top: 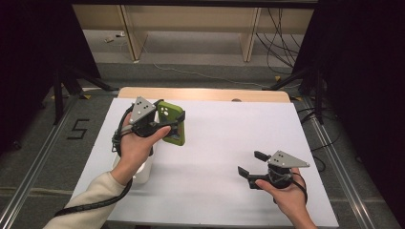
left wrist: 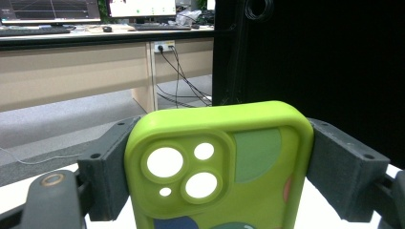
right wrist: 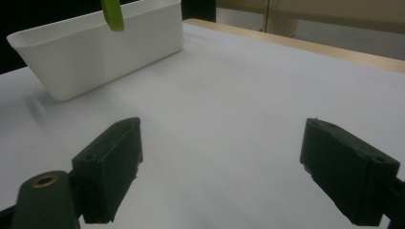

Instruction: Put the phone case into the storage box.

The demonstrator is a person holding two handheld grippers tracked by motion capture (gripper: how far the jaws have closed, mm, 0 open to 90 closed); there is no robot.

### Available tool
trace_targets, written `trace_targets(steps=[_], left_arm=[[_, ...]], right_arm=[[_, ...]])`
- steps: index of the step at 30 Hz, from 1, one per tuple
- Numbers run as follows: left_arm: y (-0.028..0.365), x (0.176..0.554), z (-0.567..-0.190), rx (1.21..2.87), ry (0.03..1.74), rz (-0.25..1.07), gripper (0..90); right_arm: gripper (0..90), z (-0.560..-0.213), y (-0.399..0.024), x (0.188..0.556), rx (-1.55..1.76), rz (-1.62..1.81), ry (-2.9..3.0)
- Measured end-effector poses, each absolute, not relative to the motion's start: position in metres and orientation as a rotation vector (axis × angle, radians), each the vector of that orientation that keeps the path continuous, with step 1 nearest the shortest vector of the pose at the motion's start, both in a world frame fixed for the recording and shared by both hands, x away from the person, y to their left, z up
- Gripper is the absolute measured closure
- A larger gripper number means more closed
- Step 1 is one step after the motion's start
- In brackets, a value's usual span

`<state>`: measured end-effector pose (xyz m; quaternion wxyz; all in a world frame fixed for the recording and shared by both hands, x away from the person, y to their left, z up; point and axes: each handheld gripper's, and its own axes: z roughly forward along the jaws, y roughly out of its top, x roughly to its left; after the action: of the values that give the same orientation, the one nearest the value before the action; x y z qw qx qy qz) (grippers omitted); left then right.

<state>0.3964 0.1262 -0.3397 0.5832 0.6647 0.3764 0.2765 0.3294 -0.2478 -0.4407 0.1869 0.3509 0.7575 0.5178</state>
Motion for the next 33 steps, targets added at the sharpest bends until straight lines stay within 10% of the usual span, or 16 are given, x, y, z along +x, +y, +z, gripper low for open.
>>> trace_targets(steps=[33], left_arm=[[0.146,0.404,-0.332,1.533,0.907,0.684,17.6]], right_arm=[[15.6,-0.441,-0.248,0.33,0.988,1.462,2.128]])
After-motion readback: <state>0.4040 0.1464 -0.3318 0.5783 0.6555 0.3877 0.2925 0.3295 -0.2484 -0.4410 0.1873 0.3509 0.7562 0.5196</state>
